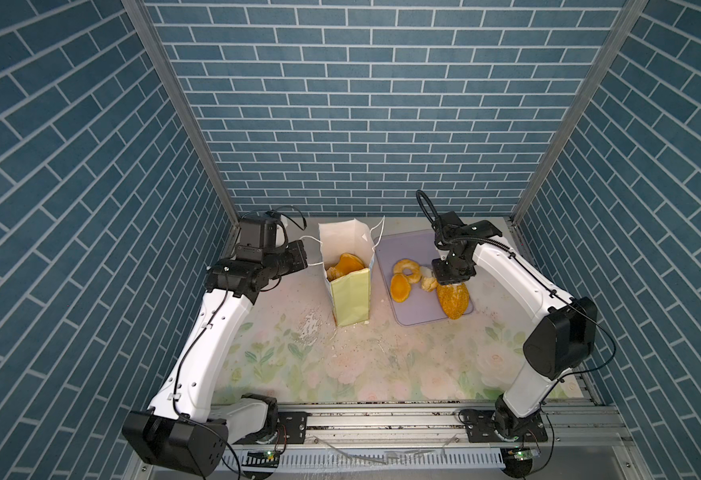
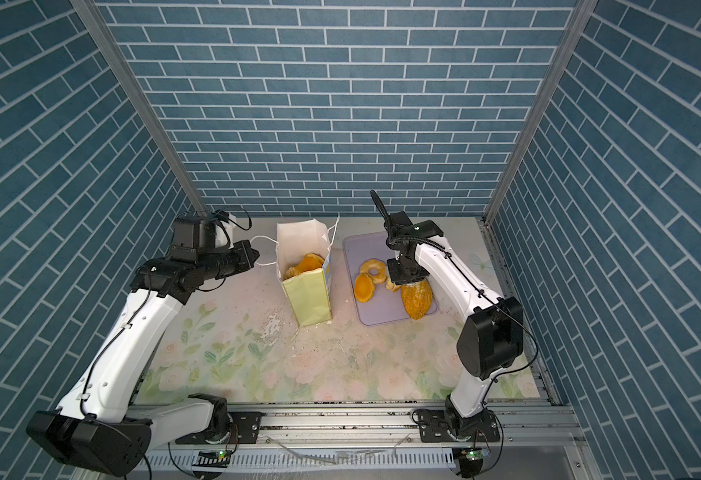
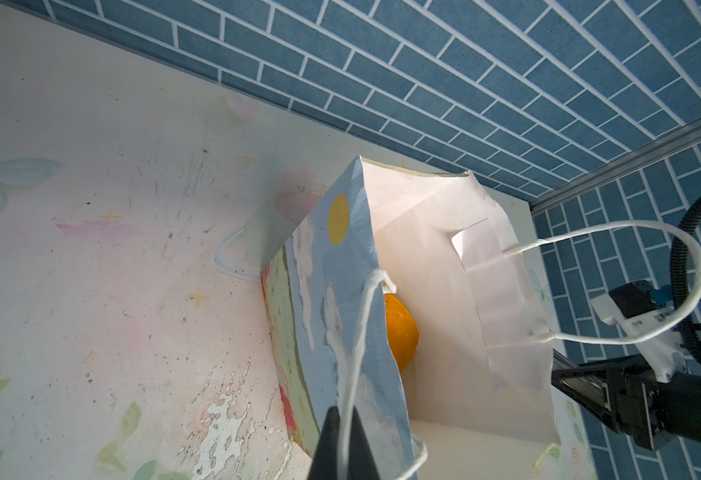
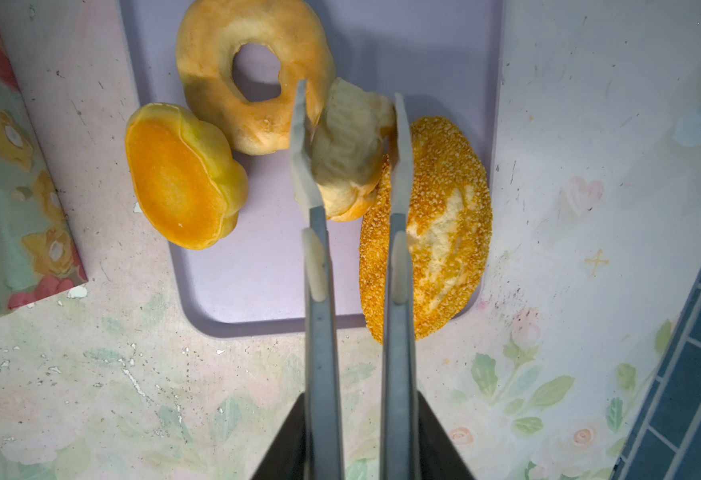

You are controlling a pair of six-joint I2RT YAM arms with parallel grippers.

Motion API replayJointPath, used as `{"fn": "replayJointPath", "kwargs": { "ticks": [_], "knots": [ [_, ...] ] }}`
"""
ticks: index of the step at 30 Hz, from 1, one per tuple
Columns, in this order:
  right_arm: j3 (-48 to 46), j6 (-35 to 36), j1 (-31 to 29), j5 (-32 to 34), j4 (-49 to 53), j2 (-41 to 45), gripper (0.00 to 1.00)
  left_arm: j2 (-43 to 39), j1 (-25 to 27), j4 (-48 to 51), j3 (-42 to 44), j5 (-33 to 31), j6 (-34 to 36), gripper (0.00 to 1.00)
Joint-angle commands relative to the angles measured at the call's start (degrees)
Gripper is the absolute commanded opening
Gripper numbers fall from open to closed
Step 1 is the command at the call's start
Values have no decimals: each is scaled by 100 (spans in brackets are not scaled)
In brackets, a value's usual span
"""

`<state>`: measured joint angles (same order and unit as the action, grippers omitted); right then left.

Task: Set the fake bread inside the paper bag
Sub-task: 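Lower the tongs onto the small white bun and pinch it, then lift the white bun and carry it over the bag mouth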

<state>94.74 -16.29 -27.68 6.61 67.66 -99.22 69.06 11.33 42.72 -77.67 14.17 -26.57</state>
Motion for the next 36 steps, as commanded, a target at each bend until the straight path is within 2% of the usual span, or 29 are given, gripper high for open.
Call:
{"fn": "replayJointPath", "kwargs": {
  "ticks": [1,10,17,30,36],
  "knots": [
    [-54,-182,21,22,-121,215,30,-85,44,10,13,-37,-3,0],
    [-15,-260,17,109,-89,508,22,-83,52,-26,12,-29,17,0],
    [212,-225,19,322,175,636,19,-116,53,-83,77,-40,-11,0],
    [878,-181,8,230,542,1044,16,-166,51,-121,134,-55,-39,0],
    [1035,-7,10,264,251,1404,15,-191,53,-122,147,-60,-50,0]
  ]
}}
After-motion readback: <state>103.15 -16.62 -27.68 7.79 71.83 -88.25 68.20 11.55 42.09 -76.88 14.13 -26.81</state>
